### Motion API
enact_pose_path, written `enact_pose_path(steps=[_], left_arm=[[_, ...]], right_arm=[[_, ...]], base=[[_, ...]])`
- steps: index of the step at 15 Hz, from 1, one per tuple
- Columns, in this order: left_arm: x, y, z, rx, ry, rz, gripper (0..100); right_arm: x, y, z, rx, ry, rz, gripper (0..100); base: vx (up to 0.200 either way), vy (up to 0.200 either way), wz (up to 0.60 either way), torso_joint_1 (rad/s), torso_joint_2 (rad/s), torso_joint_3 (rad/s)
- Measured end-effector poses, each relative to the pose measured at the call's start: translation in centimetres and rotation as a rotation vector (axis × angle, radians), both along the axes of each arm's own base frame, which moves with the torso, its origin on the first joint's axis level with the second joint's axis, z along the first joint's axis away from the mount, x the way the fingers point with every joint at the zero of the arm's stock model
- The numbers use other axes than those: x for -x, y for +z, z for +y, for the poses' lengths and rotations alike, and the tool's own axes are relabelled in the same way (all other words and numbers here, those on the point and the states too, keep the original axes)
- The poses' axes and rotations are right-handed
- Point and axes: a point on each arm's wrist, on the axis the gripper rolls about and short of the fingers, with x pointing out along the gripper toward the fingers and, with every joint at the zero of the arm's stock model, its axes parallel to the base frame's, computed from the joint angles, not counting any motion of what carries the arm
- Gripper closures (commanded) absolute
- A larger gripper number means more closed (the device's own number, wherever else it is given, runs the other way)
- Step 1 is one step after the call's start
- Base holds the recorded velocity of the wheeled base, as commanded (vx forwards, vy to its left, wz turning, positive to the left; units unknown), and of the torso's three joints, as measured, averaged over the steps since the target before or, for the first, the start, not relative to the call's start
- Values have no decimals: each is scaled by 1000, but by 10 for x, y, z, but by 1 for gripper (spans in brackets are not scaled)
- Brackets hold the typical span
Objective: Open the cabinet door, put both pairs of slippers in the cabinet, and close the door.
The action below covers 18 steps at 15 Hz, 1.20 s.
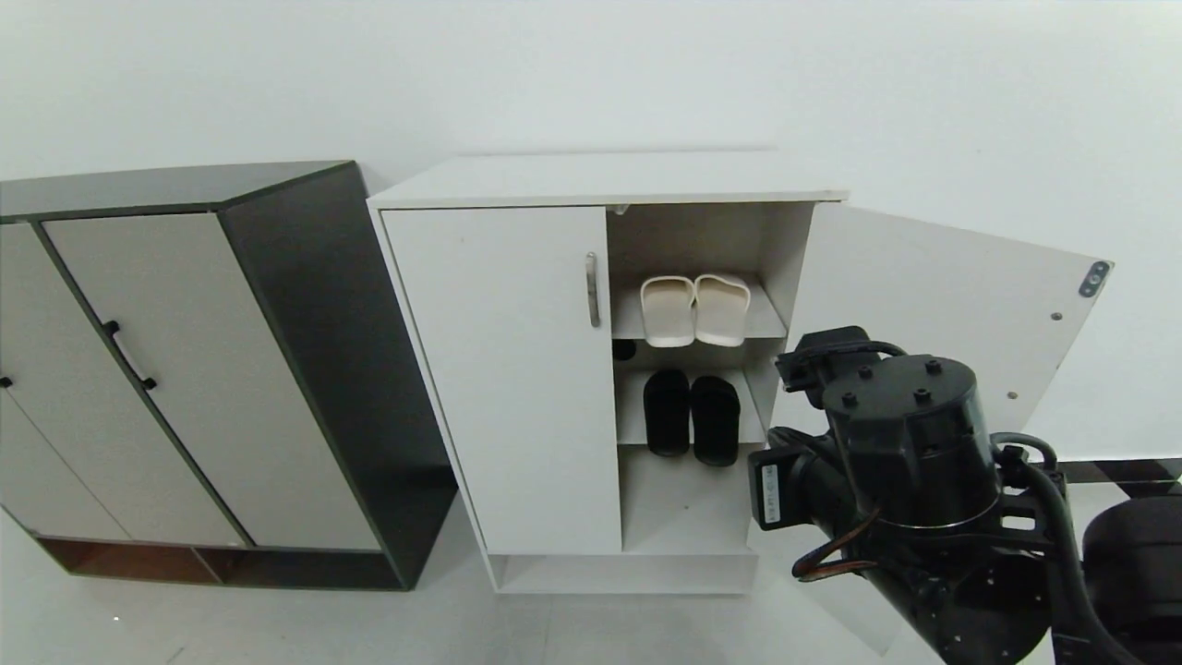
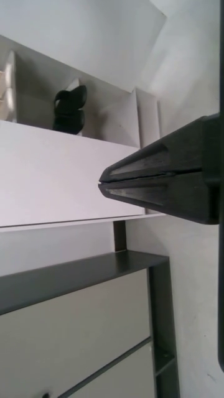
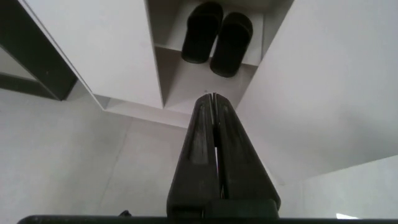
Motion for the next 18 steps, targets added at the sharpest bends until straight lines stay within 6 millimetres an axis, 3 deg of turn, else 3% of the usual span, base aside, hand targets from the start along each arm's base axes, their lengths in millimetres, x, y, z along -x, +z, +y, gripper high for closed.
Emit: enact_pose_path(steps=[18], left_arm=[[0,0,0,0,0,0,100]], right_arm=[[0,-1,0,3,1,1,100]], base=[[0,0,0,191,-500,-312]])
